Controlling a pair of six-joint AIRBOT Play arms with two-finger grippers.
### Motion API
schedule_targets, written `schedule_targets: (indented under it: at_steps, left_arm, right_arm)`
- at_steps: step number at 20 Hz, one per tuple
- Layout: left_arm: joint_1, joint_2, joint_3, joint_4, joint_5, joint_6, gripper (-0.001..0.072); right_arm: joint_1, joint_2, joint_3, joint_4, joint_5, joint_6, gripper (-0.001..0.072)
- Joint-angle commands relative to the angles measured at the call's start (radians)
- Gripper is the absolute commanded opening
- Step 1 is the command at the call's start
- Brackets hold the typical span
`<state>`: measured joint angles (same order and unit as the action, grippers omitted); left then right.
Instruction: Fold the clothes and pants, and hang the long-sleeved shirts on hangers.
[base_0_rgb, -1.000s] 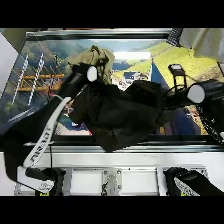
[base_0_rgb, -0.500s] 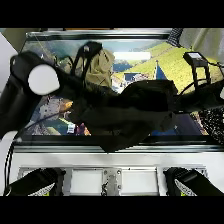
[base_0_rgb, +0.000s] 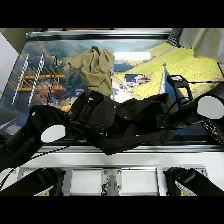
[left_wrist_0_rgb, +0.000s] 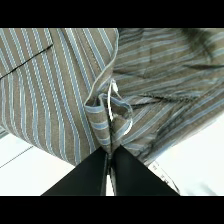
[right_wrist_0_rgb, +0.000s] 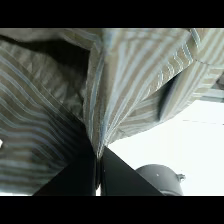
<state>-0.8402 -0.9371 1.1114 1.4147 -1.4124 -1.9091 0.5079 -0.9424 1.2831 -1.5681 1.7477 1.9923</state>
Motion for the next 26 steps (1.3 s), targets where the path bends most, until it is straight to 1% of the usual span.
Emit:
schedule_targets:
  at_steps: [1,2,3,5,8,11,14,15,16,18,20,21,24,26]
  left_arm:
    - [-0.010,0.021,-0.039,-0.003,0.055,-0.012,0.0229]
    - [-0.010,0.021,-0.039,-0.003,0.061,-0.013,0.0601]
    - [-0.006,0.021,-0.035,0.000,0.069,-0.012,0.0720]
    - [0.037,0.021,0.002,0.000,0.086,-0.004,0.0720]
    - [0.182,0.021,0.090,0.001,0.101,0.054,0.0720]
    - [0.375,0.000,0.146,0.007,0.130,0.142,0.0720]
    - [0.568,-0.098,0.187,0.010,0.130,0.251,0.0720]
    - [0.628,-0.140,0.196,0.015,0.134,0.267,0.0720]
    - [0.680,-0.184,0.203,0.047,0.146,0.272,0.0719]
    - [0.767,-0.289,0.218,0.184,0.195,0.270,0.0718]
    - [0.814,-0.390,0.243,0.306,0.241,0.270,0.0716]
    - [0.830,-0.449,0.262,0.360,0.262,0.268,0.0670]
    - [0.859,-0.612,0.321,0.466,0.328,0.259,0.0670]
    - [0.879,-0.715,0.369,0.489,0.356,0.251,0.0670]
  right_arm:
    - [0.008,-0.016,-0.013,0.001,-0.039,0.013,0.0013]
    - [0.008,-0.017,-0.013,0.001,-0.040,0.013,0.0015]
    - [0.008,-0.017,-0.013,0.001,-0.042,0.013,0.0015]
    - [0.008,-0.017,-0.013,0.002,-0.041,0.013,0.0014]
    - [0.007,-0.017,-0.013,0.002,-0.042,0.013,0.0014]
    - [0.006,-0.017,-0.013,0.002,-0.042,0.013,0.0014]
    - [0.006,-0.017,-0.013,0.002,-0.042,0.013,0.0014]
    - [0.006,-0.017,-0.013,0.002,-0.042,0.013,0.0015]
    - [0.006,-0.017,-0.013,0.002,-0.042,0.013,0.0015]
    - [0.006,-0.017,-0.013,0.002,-0.042,0.013,0.0014]
    - [0.006,-0.017,-0.013,0.002,-0.042,0.013,0.0014]
    - [0.006,-0.017,-0.013,0.002,-0.042,0.013,0.0014]
    - [0.006,-0.017,-0.013,0.002,-0.042,0.013,0.0015]
    - [0.006,-0.017,-0.013,0.002,-0.042,0.013,0.0014]
